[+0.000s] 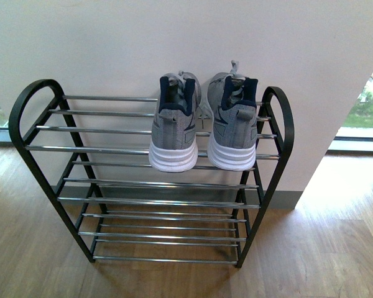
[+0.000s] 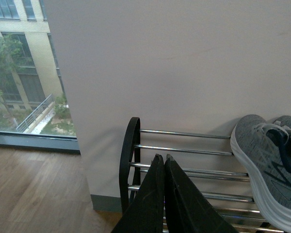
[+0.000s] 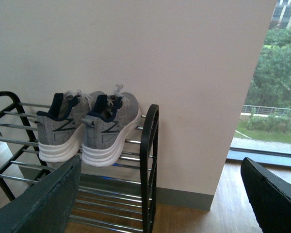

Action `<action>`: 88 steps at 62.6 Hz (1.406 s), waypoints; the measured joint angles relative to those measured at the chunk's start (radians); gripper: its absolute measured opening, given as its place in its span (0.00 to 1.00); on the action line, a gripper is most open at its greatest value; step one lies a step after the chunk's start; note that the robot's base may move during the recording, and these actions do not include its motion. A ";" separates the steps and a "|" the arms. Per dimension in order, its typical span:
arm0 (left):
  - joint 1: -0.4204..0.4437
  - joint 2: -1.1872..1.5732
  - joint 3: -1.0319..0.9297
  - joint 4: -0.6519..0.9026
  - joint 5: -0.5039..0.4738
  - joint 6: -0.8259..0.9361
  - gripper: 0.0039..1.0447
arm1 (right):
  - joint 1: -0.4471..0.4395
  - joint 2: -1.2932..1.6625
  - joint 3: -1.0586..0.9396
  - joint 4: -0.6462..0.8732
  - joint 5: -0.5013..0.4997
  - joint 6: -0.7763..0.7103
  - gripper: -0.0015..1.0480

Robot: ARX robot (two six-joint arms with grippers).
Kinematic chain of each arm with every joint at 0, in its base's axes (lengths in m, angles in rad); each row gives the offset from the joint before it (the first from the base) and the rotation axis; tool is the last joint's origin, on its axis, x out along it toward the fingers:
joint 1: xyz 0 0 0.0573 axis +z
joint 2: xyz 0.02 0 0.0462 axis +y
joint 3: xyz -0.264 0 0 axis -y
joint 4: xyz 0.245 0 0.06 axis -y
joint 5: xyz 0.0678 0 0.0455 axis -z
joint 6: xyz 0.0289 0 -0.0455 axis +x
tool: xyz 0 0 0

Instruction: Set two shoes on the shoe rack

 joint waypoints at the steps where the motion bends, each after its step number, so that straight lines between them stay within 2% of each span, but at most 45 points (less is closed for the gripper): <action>1: 0.004 -0.014 -0.008 -0.006 0.005 0.000 0.01 | 0.000 0.000 0.000 0.000 0.000 0.000 0.91; 12: 0.034 -0.131 -0.069 -0.065 0.034 0.000 0.01 | 0.000 0.000 0.000 0.000 0.000 0.000 0.91; 15: 0.069 -0.138 -0.096 -0.025 0.092 0.000 0.01 | 0.000 0.000 0.000 0.000 0.000 0.000 0.91; 21: 0.111 -0.189 -0.133 -0.066 0.106 0.001 0.01 | 0.000 0.000 0.000 0.000 0.000 0.000 0.91; 66: 0.114 -0.711 -0.161 -0.528 0.113 0.001 0.01 | 0.000 0.000 0.000 0.000 0.000 0.000 0.91; 88: 0.114 -0.843 -0.161 -0.658 0.112 0.001 0.01 | 0.000 0.000 0.000 0.000 0.000 0.000 0.91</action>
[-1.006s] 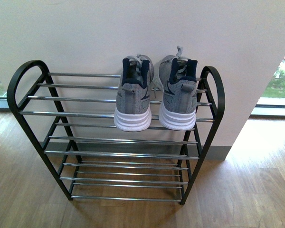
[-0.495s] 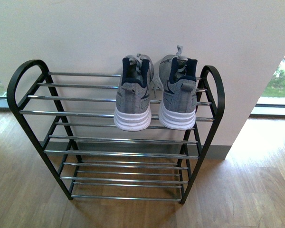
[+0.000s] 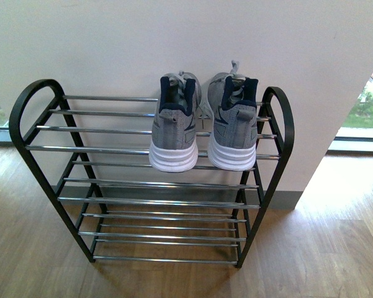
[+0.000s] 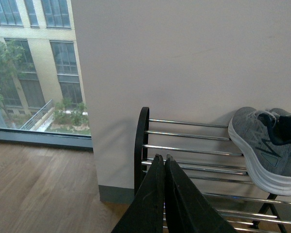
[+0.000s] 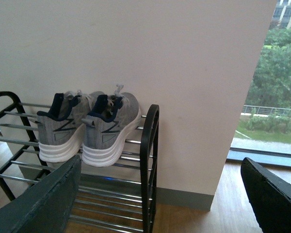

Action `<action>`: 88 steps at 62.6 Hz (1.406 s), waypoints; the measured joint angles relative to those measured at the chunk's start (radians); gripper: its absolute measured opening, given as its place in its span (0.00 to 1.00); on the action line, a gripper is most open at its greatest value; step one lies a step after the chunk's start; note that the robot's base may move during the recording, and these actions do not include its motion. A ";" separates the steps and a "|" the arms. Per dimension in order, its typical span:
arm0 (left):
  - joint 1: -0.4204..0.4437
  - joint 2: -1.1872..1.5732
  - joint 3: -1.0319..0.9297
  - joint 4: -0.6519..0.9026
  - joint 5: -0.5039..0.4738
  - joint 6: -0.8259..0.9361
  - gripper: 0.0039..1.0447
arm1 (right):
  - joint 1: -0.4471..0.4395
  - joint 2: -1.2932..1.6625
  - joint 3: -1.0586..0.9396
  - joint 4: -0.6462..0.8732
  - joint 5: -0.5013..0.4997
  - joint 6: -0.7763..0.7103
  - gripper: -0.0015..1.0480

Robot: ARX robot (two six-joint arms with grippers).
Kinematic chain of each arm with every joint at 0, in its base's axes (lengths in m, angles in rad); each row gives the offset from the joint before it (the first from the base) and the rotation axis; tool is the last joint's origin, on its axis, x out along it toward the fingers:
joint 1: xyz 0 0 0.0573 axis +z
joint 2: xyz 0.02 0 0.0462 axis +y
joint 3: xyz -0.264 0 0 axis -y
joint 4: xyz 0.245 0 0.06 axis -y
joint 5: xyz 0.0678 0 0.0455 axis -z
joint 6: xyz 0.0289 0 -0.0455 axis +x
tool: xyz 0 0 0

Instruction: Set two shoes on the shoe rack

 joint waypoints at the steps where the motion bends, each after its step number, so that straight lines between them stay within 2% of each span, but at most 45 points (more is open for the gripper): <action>1: 0.000 -0.005 0.000 -0.006 0.000 0.000 0.01 | 0.000 0.000 0.000 0.000 0.000 0.000 0.91; 20: 0.000 -0.084 0.000 -0.084 0.000 0.000 0.01 | 0.000 0.000 0.000 0.000 0.000 0.000 0.91; 27: 0.000 -0.216 0.000 -0.246 0.001 0.000 0.01 | 0.000 0.000 0.000 0.000 0.000 0.000 0.91; 37: 0.001 -0.244 0.000 -0.262 0.000 0.000 0.01 | 0.000 0.000 0.000 0.000 0.000 0.000 0.91; 43: 0.001 -0.245 0.000 -0.262 0.001 0.000 0.16 | 0.000 0.000 0.000 0.000 0.000 0.000 0.91; 51: 0.001 -0.245 0.000 -0.262 -0.002 0.000 0.44 | 0.000 0.000 0.000 0.000 -0.004 0.000 0.91; 69: 0.002 -0.245 0.000 -0.262 0.000 0.001 0.92 | 0.000 0.000 0.000 -0.001 0.000 0.000 0.91; 88: 0.002 -0.246 0.000 -0.262 0.000 0.003 0.91 | 0.000 -0.001 0.000 -0.001 0.000 0.000 0.91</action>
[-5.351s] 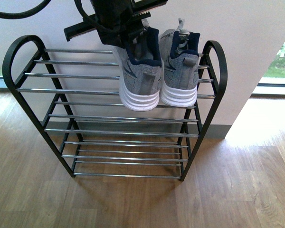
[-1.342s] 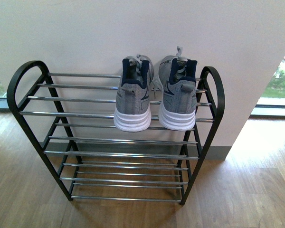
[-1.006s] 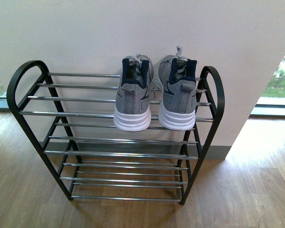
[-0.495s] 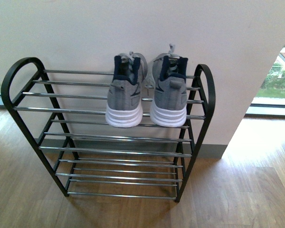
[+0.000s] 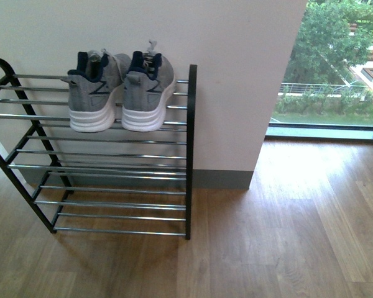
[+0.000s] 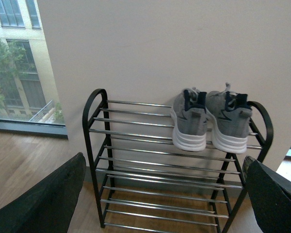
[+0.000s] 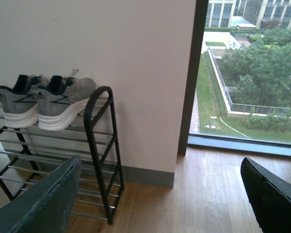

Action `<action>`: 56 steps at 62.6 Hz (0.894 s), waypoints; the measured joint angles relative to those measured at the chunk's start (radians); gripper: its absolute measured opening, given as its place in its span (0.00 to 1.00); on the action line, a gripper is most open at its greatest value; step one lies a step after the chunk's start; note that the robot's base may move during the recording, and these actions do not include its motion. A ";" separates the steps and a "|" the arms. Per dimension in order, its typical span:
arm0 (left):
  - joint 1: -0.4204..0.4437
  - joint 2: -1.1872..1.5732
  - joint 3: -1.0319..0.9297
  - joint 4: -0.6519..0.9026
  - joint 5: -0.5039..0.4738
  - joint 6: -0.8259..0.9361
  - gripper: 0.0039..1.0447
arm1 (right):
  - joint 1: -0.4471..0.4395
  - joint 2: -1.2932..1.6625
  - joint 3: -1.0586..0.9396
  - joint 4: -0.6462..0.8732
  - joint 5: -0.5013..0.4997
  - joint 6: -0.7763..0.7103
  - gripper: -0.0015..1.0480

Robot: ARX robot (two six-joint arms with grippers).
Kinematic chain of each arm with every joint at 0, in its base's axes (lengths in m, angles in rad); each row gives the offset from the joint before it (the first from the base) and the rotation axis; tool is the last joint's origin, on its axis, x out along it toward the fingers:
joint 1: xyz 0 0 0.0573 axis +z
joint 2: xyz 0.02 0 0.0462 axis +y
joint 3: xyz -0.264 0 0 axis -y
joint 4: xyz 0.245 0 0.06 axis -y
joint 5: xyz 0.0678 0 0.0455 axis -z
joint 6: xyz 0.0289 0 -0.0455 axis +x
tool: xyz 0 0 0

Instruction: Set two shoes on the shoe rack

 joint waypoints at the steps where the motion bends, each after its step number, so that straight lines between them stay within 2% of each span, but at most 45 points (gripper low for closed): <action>1: 0.000 0.000 0.000 0.000 0.001 0.000 0.91 | 0.000 0.001 0.000 0.000 0.000 0.000 0.91; 56: 0.000 0.000 0.000 0.000 0.002 0.000 0.91 | 0.000 0.001 0.000 -0.001 0.000 0.000 0.91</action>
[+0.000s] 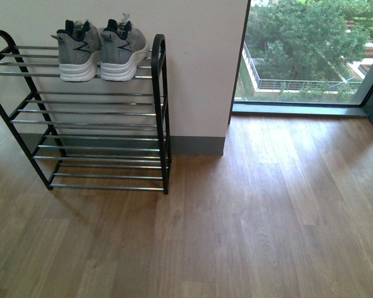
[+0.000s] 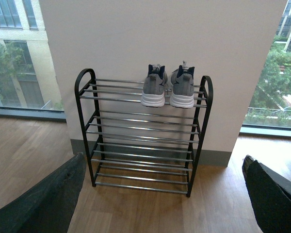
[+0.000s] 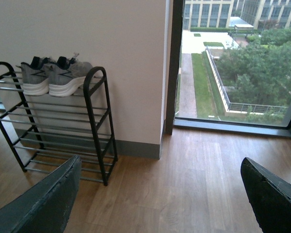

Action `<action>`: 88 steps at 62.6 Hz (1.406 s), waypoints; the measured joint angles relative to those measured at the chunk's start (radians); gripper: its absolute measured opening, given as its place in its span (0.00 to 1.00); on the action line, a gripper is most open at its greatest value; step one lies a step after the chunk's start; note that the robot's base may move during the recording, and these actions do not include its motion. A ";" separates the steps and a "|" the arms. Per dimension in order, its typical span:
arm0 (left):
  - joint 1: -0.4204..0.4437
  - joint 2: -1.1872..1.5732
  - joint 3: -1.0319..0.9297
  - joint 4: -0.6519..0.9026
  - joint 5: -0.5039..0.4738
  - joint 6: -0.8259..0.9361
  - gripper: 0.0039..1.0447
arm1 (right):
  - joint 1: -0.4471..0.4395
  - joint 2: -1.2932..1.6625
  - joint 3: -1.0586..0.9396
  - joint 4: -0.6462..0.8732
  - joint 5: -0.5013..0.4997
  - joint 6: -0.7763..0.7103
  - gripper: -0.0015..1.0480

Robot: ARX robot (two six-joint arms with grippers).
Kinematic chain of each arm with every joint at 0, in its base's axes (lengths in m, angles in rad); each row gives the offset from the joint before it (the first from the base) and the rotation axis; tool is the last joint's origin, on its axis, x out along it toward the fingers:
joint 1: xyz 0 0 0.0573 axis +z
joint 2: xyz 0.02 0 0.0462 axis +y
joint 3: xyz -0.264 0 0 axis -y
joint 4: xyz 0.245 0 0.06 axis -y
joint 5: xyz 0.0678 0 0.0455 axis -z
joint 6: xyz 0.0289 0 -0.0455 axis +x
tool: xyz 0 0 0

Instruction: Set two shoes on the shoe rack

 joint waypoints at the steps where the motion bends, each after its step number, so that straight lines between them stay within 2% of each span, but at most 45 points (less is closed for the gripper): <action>1: 0.000 0.000 0.000 0.000 0.000 0.000 0.91 | 0.000 0.000 0.000 0.000 0.000 0.000 0.91; 88: 0.000 0.000 0.000 0.000 0.000 0.000 0.91 | 0.000 0.000 0.000 -0.001 0.003 0.003 0.91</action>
